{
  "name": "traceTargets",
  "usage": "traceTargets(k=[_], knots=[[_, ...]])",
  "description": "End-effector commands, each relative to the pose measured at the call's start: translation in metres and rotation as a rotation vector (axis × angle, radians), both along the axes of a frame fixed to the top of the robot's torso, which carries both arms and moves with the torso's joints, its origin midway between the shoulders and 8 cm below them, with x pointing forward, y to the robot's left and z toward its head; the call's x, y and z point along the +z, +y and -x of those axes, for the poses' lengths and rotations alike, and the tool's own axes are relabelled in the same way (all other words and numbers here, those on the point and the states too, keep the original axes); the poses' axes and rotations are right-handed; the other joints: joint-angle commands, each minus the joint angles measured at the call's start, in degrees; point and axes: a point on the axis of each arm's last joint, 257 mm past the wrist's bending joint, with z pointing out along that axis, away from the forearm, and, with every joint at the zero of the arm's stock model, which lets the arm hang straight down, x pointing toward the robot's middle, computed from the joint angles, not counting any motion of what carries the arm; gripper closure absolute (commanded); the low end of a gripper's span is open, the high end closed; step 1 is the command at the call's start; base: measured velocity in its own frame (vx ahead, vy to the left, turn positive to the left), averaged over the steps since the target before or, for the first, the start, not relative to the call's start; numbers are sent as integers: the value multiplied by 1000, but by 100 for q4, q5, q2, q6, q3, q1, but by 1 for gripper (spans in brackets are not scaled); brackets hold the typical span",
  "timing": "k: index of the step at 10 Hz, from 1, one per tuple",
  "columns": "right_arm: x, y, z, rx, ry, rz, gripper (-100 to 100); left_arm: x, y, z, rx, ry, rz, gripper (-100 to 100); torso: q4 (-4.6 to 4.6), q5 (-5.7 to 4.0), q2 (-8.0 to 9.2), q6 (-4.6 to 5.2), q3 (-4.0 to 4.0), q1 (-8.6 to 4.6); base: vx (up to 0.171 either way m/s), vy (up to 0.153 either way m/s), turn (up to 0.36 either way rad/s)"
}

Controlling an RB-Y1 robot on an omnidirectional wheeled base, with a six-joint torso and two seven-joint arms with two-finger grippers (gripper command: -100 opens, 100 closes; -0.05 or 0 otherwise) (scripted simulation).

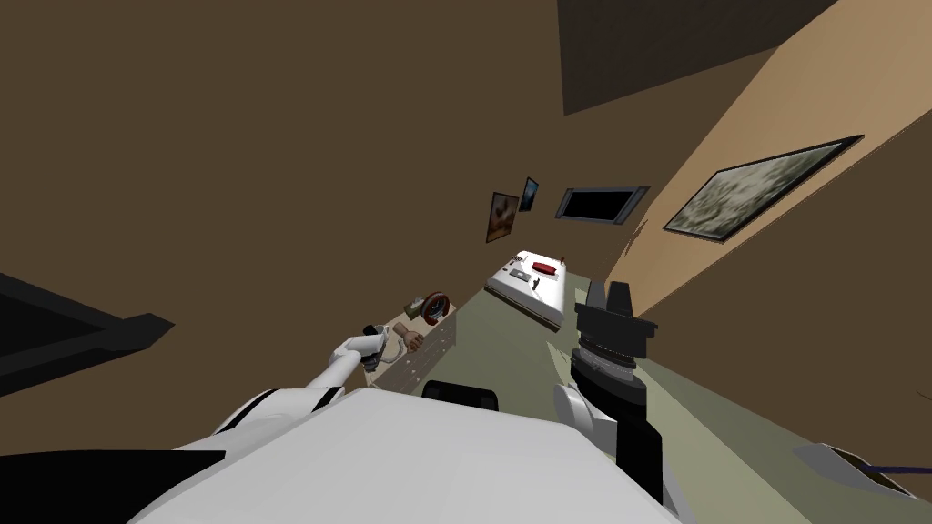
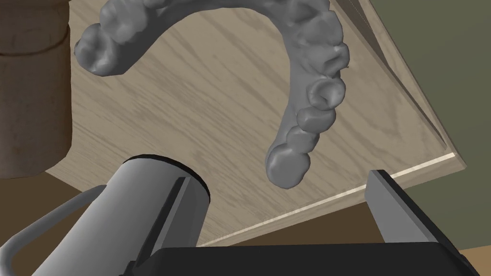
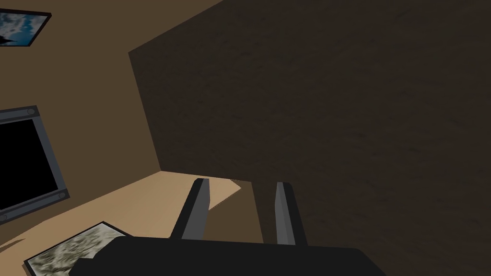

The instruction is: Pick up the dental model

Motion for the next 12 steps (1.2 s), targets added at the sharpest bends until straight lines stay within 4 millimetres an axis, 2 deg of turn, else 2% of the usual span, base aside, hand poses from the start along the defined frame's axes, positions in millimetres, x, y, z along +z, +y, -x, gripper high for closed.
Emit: traceTargets(k=[1, 5, 6, 7, 10, 11, 12], knots=[[0, 0, 0, 0, 0, 0, 0, 0, 0, 0, 0, 0, 0, 100, 0, 0, 0, 0, 0, 0, 0, 0, 0], [0, 0, 0, 0, 0, 0, 0, -1, 0, 2, 1, 4, 0, 100, 3, 3, -3, 8, 0, -2, -1, 0, 4], [0, 0, 0, 0, 0, 0, 0, -1, 0, 2, 1, 4, 0, 0, 3, 3, -4, 8, 0, -2, 0, 0, 0], [0, 0, 0, 0, 0, 0, 0, 9, 5, -8, -1, 1, 0, 100, 3, 3, -4, 8, 0, -2, -38, -35, -1], [0, 0, 0, 0, 0, 0, 0, 19, 10, -14, -2, 2, 0, 100, 7, -2, 10, 8, 8, -21, -34, -42, 1], [0, 0, 0, 0, 0, 0, 0, 16, 10, -13, -1, -1, -1, 100, 7, -3, 9, 7, 7, -18, -9, -13, 3], [0, 0, 0, 0, 0, 0, 0, 17, 10, -12, -2, 1, 0, 0, 5, 1, 4, 7, 4, -11, 0, 0, 0]])
